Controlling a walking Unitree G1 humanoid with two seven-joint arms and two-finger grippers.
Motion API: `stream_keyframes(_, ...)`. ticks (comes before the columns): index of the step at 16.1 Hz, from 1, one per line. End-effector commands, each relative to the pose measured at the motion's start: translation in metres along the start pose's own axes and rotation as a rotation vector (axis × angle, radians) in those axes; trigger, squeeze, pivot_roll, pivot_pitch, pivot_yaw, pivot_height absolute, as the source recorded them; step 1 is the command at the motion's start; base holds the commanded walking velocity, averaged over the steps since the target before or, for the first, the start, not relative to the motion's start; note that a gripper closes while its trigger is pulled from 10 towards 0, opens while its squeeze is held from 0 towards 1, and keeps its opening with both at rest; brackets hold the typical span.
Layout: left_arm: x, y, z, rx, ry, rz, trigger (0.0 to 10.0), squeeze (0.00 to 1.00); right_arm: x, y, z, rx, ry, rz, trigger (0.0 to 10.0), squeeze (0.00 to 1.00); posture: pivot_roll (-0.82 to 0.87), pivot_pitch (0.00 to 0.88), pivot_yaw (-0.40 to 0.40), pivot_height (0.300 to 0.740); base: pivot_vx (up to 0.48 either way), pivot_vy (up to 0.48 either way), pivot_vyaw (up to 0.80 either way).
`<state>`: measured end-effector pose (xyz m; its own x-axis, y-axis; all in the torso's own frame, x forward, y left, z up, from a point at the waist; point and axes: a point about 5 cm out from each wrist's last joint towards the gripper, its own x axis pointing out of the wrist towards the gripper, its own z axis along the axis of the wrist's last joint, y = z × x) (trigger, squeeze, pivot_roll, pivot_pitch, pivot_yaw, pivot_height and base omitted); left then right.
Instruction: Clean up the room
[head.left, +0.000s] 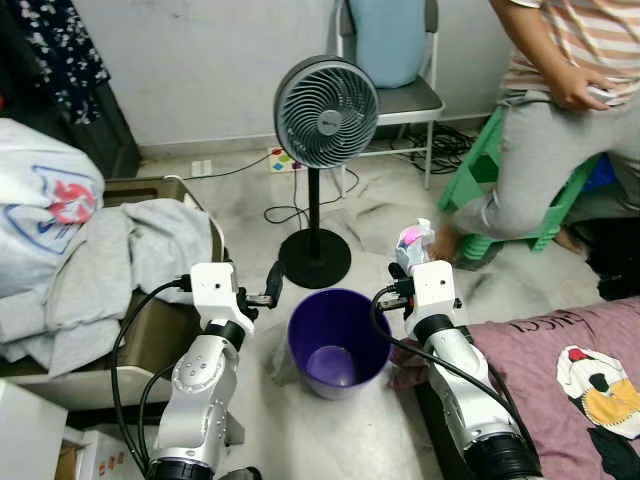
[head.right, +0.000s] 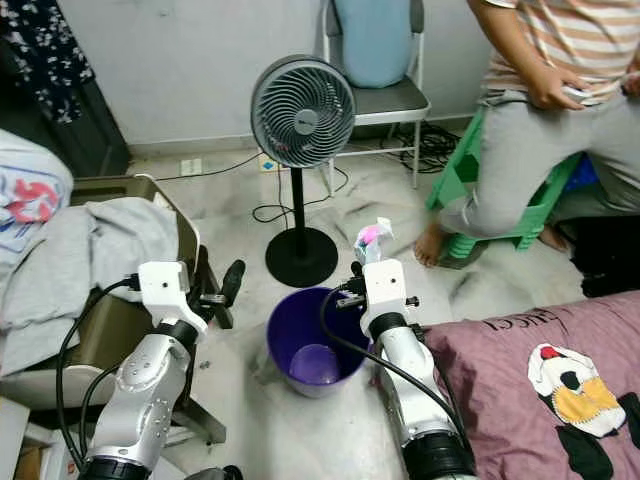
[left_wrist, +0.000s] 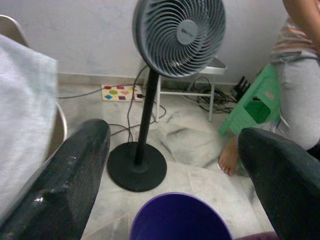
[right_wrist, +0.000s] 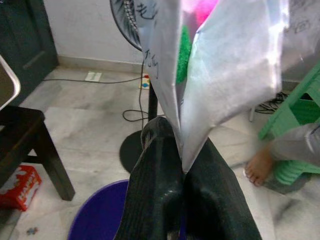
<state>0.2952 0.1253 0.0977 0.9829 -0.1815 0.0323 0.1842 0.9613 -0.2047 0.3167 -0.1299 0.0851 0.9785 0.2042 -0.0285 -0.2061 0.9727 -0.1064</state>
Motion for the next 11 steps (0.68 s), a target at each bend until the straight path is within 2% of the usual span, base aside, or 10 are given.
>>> stream_keyframes(1,-0.0017,0.0002,0.0032,0.003,-0.017,-0.012,10.0,0.0,0.0004,0.0025,-0.0004,0.006,0.005,0.009,10.0,0.0,-0.04,0.134,0.003,0.74,0.266,0.0,0.0)
stream_keyframes(2,-0.0017,0.0004,0.0032,0.003,-0.016,-0.012,10.0,0.0,0.0005,0.0026,-0.0009,0.006,0.01,0.009,10.0,0.0,-0.04,0.134,0.003,0.74,0.27,0.0,0.0)
stream_keyframes(5,-0.0017,0.0005,0.0032,0.004,-0.017,-0.016,10.0,0.0,0.0007,0.0025,-0.0013,0.011,0.011,0.007,10.0,0.0,-0.04,0.128,0.004,0.74,0.271,0.0,-0.73)
stream_keyframes(9,-0.0016,0.0007,0.0034,0.004,-0.018,-0.018,10.0,0.0,0.0009,0.0026,-0.0012,0.006,0.008,0.009,10.0,0.0,-0.04,0.127,0.004,0.74,0.278,0.0,0.0)
stream_keyframes(11,-0.0016,0.0008,0.0033,0.006,-0.017,-0.012,10.0,0.0,0.0012,0.0021,-0.0014,0.006,0.01,0.008,10.0,0.0,-0.04,0.124,0.003,0.74,0.0,0.0,0.0)
